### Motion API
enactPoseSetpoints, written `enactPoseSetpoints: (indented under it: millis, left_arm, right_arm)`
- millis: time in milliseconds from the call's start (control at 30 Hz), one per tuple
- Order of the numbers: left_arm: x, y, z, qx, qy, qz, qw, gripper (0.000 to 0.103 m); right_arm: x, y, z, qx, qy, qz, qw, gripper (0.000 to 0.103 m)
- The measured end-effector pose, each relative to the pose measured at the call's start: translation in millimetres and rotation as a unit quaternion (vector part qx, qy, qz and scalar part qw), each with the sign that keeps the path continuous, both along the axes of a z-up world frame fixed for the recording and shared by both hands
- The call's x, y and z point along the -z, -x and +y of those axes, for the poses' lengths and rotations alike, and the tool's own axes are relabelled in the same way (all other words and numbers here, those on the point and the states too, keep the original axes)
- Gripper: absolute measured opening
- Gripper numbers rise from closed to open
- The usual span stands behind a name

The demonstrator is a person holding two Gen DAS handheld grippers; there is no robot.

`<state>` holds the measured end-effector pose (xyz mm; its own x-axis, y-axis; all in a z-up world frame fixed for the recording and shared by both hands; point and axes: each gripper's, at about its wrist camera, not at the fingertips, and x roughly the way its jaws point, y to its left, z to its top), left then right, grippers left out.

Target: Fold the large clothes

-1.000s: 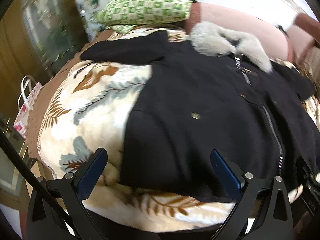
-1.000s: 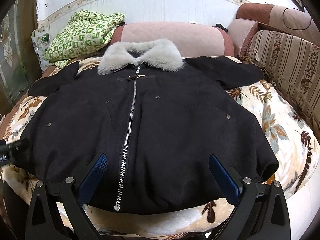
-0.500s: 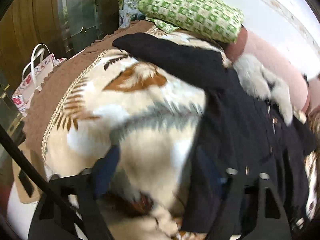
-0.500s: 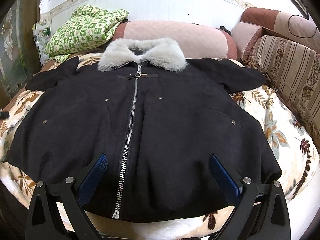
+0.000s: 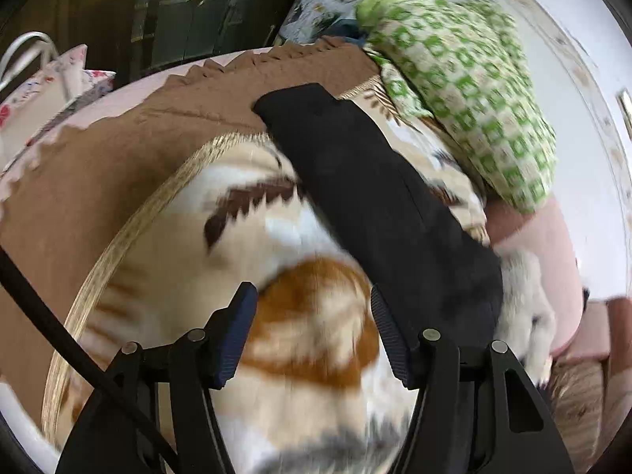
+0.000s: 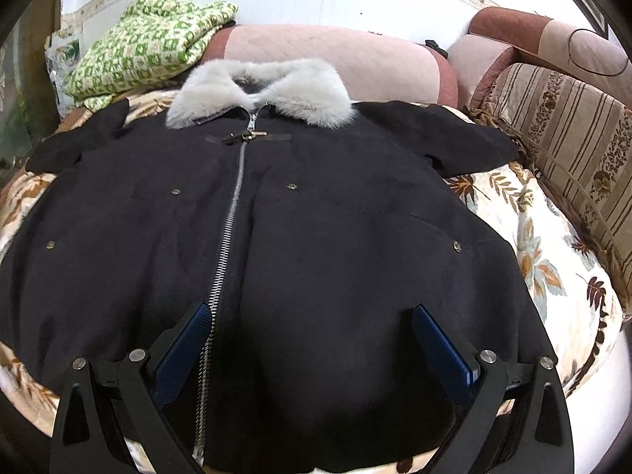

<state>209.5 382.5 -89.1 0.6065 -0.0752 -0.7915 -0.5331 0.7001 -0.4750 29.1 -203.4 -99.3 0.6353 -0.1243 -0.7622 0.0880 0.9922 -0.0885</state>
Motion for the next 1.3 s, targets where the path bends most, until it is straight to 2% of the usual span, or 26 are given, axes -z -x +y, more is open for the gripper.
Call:
enactPoseSetpoints:
  millis: [233,567,600,633,733,867,933,967,1033,1100,1200,1300]
  left_arm:
    - [35.5,-62.9,43.4,-0.028,0.091,-0.014,0.9954,0.057]
    - [60.7,-118.9,66.6,-0.035,0.128,-0.024,0.9908,0.055]
    - [61.0,-119.9,68.7,-0.04,0.13,-0.023,0.9904,0.049]
    - [59.6,-121.1,70.3,-0.049,0.129,-0.016,0.9904,0.037]
    - [47.4,-119.6,69.6,-0.05,0.11,-0.011,0.9926,0.019]
    - [19.7,-111.1,58.7,-0.039,0.074,-0.014,0.9964,0.014]
    - [2.0,-107.1,50.3,-0.036,0.057,-0.019,0.9976,0.008]
    - [-7.8,-106.0,45.0,-0.032,0.045,-0.024,0.9982,0.008]
    - [-32.3,-106.2,29.0,-0.029,-0.011,-0.017,0.9994,0.007]
    - [-51.6,-105.9,15.5,-0.023,-0.046,-0.019,0.9985,0.007]
    - [-77.8,-104.4,-10.5,0.004,-0.066,-0.034,0.9972,0.007]
    - [-101.3,-104.7,-57.4,0.053,-0.088,-0.05,0.9935,0.007]
  right_arm:
    - [12.3,-20.5,5.7,-0.005,0.033,0.017,0.999,0.103]
    - [17.0,-38.3,9.9,-0.008,0.043,0.033,0.998,0.103]
    - [17.8,-38.8,11.0,-0.008,0.046,0.034,0.998,0.103]
    - [18.2,-39.1,11.6,-0.008,0.049,0.034,0.998,0.103]
    - [18.2,-39.6,12.0,-0.008,0.05,0.035,0.998,0.103]
    - [17.6,-38.3,11.8,-0.006,0.044,0.036,0.998,0.103]
    - [15.1,-35.9,11.1,-0.01,0.039,0.035,0.999,0.103]
    - [13.0,-33.3,11.7,-0.015,0.034,0.032,0.999,0.103]
    - [7.8,-27.6,12.3,-0.024,0.033,0.023,0.999,0.103]
    - [2.1,-21.4,13.6,-0.032,0.034,0.011,0.999,0.103]
    - [-6.2,-12.5,12.8,-0.039,0.033,-0.009,0.999,0.103]
    - [-14.0,-6.3,7.0,-0.036,0.017,-0.024,0.999,0.103]
